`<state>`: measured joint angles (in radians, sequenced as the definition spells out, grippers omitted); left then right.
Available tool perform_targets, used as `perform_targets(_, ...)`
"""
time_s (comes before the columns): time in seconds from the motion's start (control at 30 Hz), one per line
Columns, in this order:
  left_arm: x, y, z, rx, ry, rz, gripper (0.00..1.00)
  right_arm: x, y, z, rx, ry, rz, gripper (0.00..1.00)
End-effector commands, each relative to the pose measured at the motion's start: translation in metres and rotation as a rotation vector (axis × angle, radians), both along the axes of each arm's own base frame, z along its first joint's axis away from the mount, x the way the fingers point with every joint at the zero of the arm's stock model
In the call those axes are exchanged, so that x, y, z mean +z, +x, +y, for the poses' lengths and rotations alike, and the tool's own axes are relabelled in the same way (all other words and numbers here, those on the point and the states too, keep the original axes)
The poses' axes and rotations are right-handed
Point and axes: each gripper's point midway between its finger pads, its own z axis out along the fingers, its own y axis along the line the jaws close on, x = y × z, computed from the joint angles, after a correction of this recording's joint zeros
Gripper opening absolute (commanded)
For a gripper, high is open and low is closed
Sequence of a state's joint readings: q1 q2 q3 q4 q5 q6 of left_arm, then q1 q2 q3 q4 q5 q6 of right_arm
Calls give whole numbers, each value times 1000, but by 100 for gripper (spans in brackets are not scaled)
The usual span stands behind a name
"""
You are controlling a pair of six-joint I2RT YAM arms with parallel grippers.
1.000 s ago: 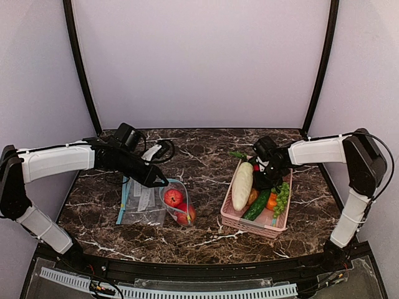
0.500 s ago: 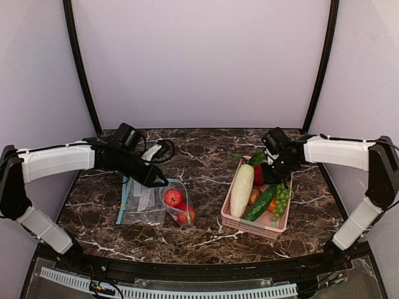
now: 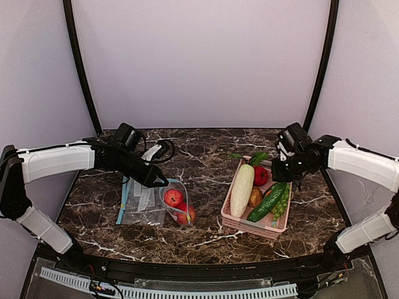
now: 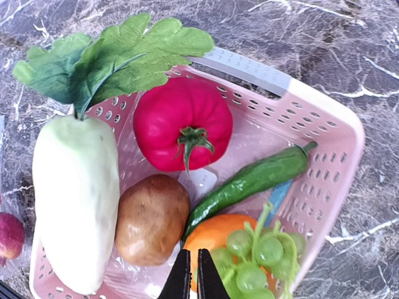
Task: Place the food in the zip-top bag and seal the zipper
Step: Adjust the fake vegetable in the bin.
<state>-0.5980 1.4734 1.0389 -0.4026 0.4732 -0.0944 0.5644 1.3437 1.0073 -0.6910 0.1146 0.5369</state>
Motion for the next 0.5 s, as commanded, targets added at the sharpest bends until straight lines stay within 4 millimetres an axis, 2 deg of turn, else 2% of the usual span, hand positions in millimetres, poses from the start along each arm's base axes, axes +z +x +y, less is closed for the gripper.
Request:
perform_targets(0.0, -2, -6, 3, 1, 11, 22, 10, 2, -16, -12, -47, -21, -42, 2)
perform_targets(0.1, -4, -6, 3, 2, 12, 26, 10, 5, -20, -24, -105, -47, -98, 2)
perform_targets(0.2, -4, -6, 3, 3, 12, 29, 10, 15, -14, -30, -149, -38, -161, 2)
perform_targets(0.47, -5, -6, 3, 3, 17, 27, 9, 72, 22, -51, -264, -54, -330, 3)
